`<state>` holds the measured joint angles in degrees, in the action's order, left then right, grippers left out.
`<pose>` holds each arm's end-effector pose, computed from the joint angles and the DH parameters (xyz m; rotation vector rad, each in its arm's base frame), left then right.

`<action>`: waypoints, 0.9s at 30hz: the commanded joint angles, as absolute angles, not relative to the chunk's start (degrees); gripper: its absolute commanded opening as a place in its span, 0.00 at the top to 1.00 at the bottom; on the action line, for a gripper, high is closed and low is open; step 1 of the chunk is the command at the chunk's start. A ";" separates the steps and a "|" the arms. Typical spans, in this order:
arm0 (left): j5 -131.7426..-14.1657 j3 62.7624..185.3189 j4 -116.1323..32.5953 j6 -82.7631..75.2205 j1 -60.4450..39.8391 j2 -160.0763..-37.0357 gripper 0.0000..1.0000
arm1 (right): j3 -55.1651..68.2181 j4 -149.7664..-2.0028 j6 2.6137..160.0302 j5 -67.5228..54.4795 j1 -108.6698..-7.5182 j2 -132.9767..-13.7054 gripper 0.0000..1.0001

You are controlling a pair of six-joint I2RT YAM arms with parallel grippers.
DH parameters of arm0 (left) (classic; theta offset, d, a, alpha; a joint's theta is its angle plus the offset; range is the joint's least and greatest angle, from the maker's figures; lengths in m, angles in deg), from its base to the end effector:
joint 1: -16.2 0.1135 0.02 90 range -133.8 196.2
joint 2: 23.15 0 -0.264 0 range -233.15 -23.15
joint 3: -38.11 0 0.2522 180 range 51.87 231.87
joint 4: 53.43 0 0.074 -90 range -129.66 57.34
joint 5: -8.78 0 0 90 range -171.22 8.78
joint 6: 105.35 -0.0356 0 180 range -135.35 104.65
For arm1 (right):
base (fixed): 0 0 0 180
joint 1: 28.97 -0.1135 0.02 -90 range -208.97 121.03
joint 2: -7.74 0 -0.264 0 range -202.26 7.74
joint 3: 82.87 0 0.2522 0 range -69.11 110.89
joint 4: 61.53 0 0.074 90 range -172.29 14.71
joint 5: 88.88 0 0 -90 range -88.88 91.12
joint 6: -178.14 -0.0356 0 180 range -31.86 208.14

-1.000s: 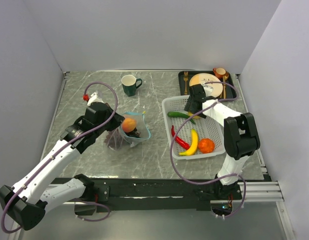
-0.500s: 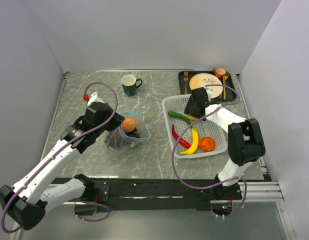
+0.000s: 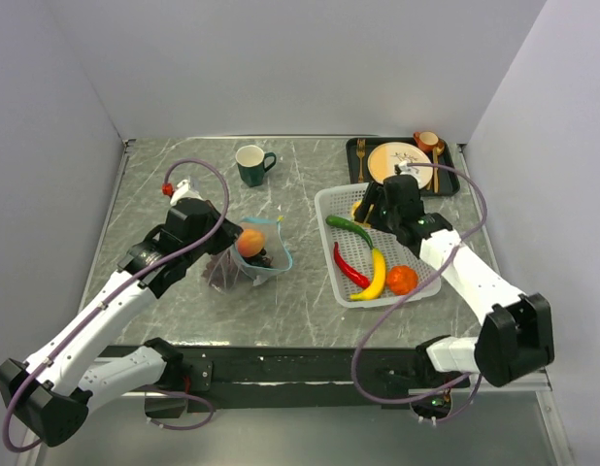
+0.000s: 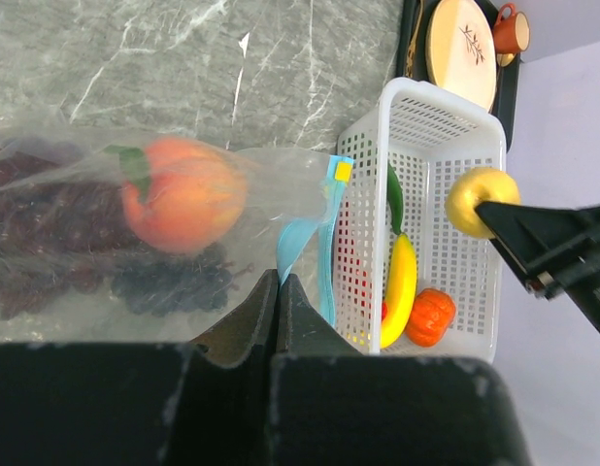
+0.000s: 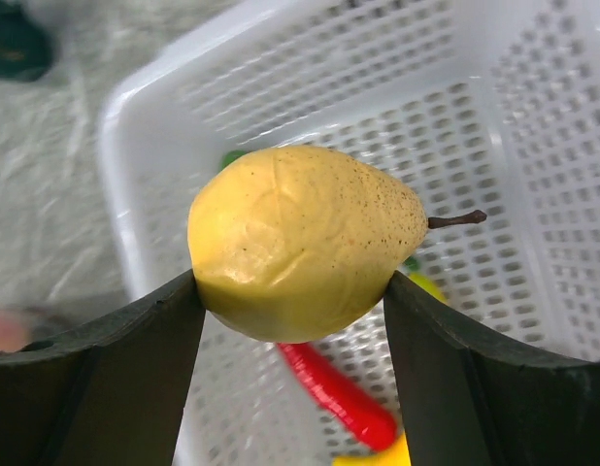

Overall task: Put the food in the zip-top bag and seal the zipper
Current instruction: Pick up the fake fruit from the bin, then place the fake fruit in the zipper food storage bag.

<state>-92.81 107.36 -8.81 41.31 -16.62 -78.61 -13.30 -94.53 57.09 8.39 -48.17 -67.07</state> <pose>0.1793 -0.1071 0.3353 -0.5726 2.1050 -0.7133 0.2733 0.0904 0.2776 0.3015 2.2328 0.3344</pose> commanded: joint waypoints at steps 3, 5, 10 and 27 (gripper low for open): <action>-92.56 106.98 -11.62 41.16 -16.76 -78.87 0.99 | -11.80 -96.38 55.01 4.46 -54.80 -61.26 0.57; -92.20 106.54 -12.41 41.69 -16.68 -79.22 0.99 | -11.19 -96.65 54.56 3.50 -57.87 -60.20 0.57; -90.36 105.93 -13.56 42.31 -16.76 -80.19 0.99 | -8.47 -94.98 52.54 1.30 -63.32 -59.93 0.57; -91.94 107.33 -13.03 42.04 -16.76 -79.75 0.99 | 4.54 -96.47 55.88 -7.66 -78.09 -76.36 0.55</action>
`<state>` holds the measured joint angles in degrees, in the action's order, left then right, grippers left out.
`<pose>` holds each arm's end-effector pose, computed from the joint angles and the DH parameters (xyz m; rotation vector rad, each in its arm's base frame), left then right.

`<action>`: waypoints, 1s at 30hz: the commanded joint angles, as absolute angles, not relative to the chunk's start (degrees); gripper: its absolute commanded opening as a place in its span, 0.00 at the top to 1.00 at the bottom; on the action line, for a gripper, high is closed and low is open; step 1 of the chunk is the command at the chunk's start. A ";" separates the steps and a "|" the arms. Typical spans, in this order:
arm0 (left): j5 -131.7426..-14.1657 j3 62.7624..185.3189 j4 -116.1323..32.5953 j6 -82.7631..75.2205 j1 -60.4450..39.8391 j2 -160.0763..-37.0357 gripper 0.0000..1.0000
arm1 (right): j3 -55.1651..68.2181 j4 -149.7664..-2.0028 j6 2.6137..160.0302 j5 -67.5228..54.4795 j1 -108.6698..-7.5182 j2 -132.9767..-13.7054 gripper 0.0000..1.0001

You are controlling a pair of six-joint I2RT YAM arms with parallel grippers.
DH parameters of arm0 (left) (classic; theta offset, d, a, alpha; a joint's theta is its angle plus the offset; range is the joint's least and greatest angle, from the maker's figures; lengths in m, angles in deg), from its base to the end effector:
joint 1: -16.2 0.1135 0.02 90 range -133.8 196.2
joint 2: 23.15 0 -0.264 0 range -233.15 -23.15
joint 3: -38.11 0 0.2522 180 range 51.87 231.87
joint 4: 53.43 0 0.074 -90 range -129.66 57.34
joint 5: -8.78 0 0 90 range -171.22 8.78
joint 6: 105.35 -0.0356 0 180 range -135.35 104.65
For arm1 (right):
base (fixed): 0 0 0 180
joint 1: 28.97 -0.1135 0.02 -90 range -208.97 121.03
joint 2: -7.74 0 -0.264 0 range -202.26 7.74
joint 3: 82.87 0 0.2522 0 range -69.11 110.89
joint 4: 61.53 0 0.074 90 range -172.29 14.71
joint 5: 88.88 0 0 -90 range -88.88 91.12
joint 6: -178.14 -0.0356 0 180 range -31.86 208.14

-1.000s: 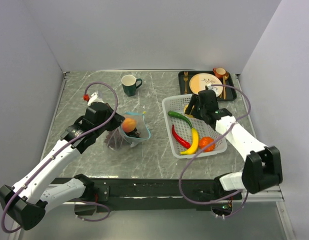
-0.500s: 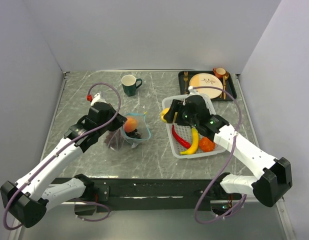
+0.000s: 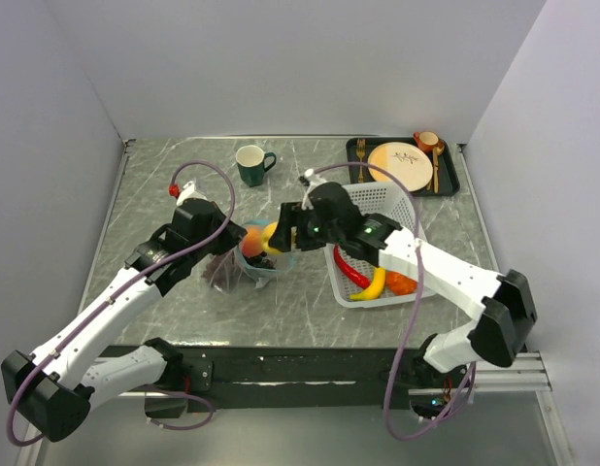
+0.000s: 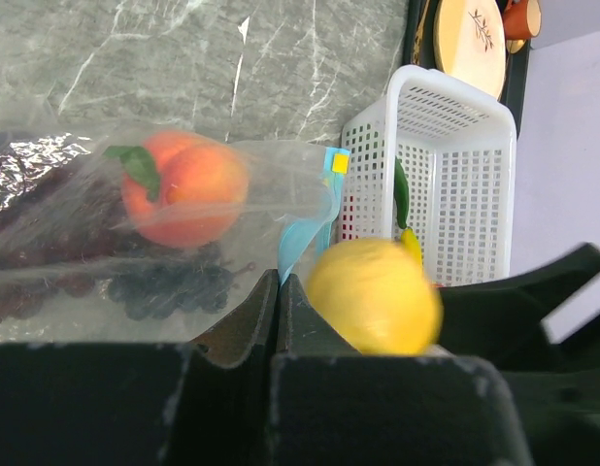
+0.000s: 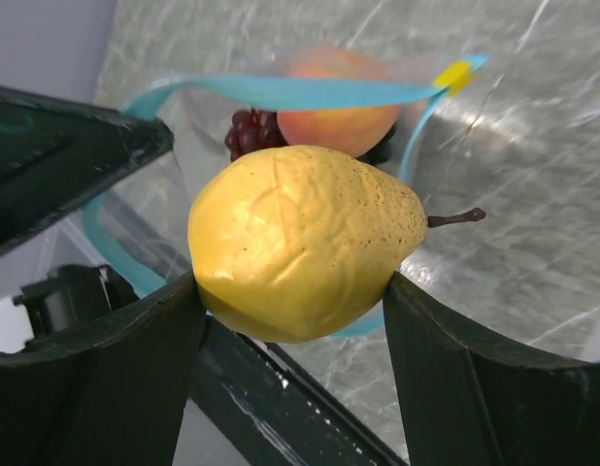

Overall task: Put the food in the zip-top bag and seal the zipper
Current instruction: Place the fake fruit in the zipper food storage bag.

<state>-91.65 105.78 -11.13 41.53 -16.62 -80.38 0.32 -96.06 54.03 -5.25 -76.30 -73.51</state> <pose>0.1865 -0.1126 0.3236 -0.5684 2.1312 -0.7211 0.2167 0.2409 0.3241 -0.3327 2.2654 0.9141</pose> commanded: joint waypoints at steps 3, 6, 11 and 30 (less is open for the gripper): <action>-92.11 107.59 -12.86 41.95 -16.76 -79.14 0.99 | 6.65 -97.44 56.76 -8.55 -79.15 -78.74 0.52; -92.46 107.86 -12.42 41.69 -16.67 -78.44 0.99 | 8.14 -97.96 57.55 -9.86 -79.86 -80.59 0.49; -93.08 107.95 -12.07 41.86 -16.76 -77.20 0.99 | 9.03 -99.54 57.90 -9.00 -80.03 -81.39 0.09; -92.56 104.00 -18.55 43.36 -16.76 -70.37 0.98 | -7.40 -111.14 57.72 15.79 -60.61 -62.48 0.00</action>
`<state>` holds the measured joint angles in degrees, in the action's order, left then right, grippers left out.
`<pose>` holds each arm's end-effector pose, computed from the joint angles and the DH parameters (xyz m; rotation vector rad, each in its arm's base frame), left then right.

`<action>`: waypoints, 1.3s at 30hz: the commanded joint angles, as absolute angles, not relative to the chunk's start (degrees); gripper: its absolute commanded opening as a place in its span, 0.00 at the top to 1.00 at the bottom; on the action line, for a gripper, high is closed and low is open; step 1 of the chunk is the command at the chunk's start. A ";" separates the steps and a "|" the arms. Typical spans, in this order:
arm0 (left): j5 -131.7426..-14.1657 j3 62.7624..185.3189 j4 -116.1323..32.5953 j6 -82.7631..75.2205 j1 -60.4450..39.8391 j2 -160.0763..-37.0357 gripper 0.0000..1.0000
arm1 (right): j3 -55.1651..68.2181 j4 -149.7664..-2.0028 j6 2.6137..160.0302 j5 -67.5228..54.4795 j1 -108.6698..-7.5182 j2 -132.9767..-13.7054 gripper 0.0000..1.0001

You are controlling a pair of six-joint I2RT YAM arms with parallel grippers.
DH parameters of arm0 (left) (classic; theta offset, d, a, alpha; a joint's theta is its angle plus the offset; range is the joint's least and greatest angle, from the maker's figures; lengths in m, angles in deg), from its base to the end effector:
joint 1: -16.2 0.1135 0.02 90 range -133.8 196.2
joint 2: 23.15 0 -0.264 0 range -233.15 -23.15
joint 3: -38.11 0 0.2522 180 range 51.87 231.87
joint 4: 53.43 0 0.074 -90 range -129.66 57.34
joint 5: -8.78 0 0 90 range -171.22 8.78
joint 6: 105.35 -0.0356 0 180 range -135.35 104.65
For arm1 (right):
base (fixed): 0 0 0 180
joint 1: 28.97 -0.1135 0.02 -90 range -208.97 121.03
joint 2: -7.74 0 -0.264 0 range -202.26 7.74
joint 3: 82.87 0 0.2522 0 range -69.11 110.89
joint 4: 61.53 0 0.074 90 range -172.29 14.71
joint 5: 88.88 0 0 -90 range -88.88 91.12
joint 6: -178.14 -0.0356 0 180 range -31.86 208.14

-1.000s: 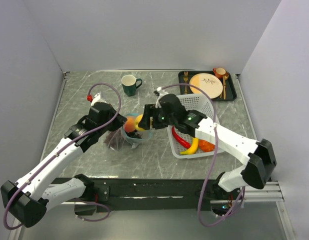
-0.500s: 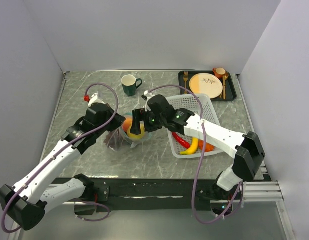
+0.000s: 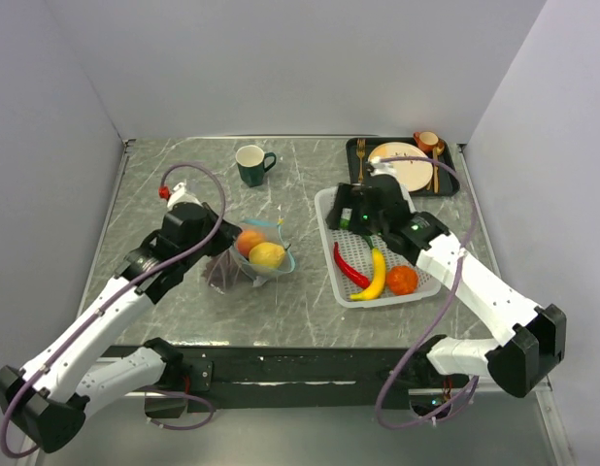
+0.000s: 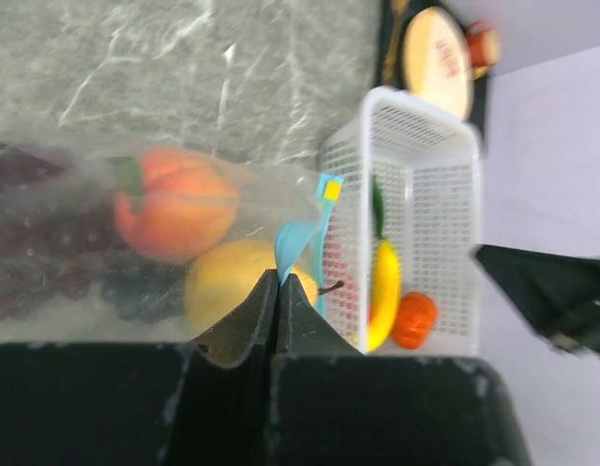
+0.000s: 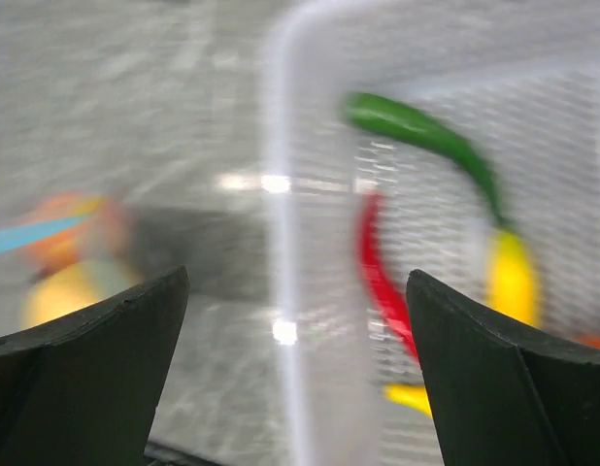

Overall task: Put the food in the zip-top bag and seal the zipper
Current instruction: Place the fake fruit in the zipper food storage bag, then pick up the fake fruit from the bin.

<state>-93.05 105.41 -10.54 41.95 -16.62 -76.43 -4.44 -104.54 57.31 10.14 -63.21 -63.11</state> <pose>0.1738 -0.1034 0.3337 -0.5835 2.0700 -0.7403 0.2283 0.1486 0.3329 0.0242 2.2195 0.4678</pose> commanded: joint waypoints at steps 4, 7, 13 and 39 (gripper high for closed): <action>-96.22 103.90 -18.92 44.85 -16.76 -66.05 0.99 | -10.48 -113.87 57.82 17.47 -59.55 -63.01 0.00; -101.23 104.87 -15.61 44.24 -16.76 -65.42 0.89 | -13.20 -113.09 56.76 16.42 -58.85 -62.92 0.00; -100.92 111.28 -2.75 44.50 -16.76 -78.16 0.99 | -14.79 -114.31 55.88 18.51 -56.83 -62.57 0.00; -95.89 110.06 -10.93 41.07 -16.76 -79.58 0.97 | -23.84 -117.57 51.67 22.39 -45.93 -61.86 0.00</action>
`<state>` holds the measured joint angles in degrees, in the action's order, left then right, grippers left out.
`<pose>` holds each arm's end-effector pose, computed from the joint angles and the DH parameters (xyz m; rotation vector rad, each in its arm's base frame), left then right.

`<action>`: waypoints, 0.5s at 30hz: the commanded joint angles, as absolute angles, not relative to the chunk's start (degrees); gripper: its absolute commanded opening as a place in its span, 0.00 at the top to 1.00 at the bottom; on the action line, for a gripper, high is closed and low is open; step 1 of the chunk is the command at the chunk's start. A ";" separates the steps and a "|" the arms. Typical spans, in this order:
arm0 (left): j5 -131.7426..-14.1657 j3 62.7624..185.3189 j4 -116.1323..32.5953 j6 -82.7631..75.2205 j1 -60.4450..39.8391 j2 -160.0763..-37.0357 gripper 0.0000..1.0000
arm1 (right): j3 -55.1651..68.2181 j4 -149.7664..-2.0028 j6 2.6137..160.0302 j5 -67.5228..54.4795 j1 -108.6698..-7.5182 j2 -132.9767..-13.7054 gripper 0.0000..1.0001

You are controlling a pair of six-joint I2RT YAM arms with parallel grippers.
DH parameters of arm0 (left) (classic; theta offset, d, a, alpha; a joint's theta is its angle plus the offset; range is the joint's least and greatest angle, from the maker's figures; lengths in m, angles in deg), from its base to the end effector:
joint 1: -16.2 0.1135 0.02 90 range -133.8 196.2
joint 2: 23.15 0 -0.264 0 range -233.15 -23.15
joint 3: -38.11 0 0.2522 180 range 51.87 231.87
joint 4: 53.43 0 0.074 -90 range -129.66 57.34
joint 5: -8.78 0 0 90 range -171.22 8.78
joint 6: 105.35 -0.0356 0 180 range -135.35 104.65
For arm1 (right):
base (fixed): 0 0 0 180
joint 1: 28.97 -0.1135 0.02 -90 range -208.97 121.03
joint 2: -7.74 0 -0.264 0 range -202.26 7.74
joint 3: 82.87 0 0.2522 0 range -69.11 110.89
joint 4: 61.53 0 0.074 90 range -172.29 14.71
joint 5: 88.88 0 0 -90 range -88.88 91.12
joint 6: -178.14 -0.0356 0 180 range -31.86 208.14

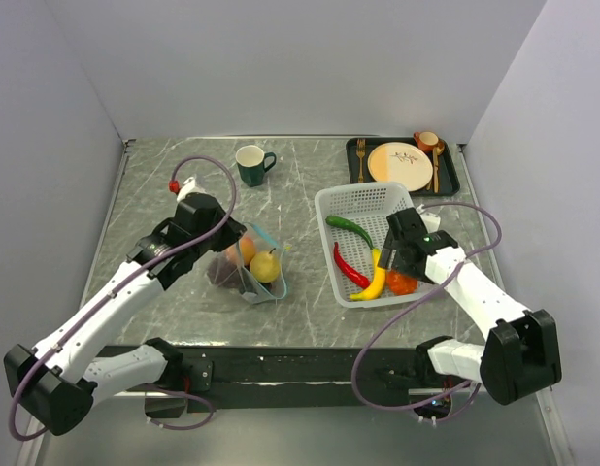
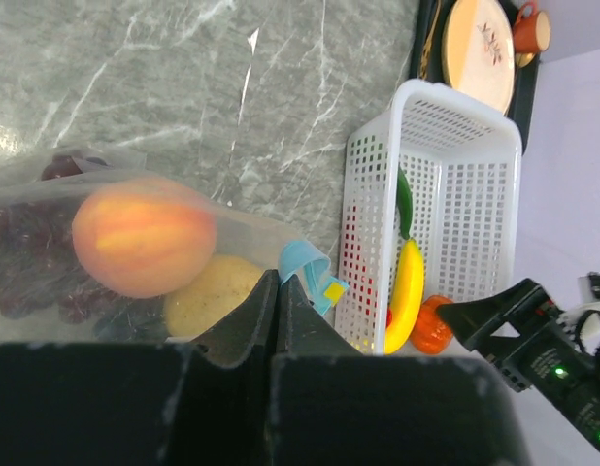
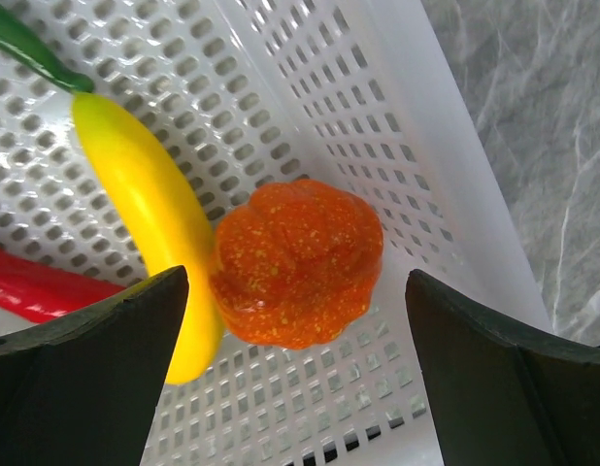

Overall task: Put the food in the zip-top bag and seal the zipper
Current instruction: Pick up the fake fruit from the bin.

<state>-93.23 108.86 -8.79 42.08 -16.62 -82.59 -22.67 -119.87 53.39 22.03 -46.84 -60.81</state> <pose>0.1923 -0.1152 0.3305 -0.5951 2.1385 -0.6824 0.2089 0.0540 0.2241 0.4819 2.5701 -0.1933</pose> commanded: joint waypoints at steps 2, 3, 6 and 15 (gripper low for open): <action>-96.77 110.23 -9.88 41.42 -16.76 -79.23 0.96 | -24.19 -116.95 51.75 22.48 -45.75 -63.27 0.00; -96.77 110.32 -9.61 41.51 -16.76 -79.22 0.97 | -24.37 -116.17 51.92 22.30 -45.49 -63.71 0.00; -96.51 110.14 -9.78 42.04 -16.76 -78.87 0.97 | -25.07 -113.45 52.19 20.72 -45.23 -65.64 0.00; -96.42 110.67 -9.43 41.95 -16.67 -79.75 0.97 | -24.73 -110.53 53.07 18.44 -45.05 -66.01 0.39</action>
<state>-95.26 108.86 -8.11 42.34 -16.62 -79.99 -25.10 -113.77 53.31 19.36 -45.37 -67.87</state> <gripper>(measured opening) 0.034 0.766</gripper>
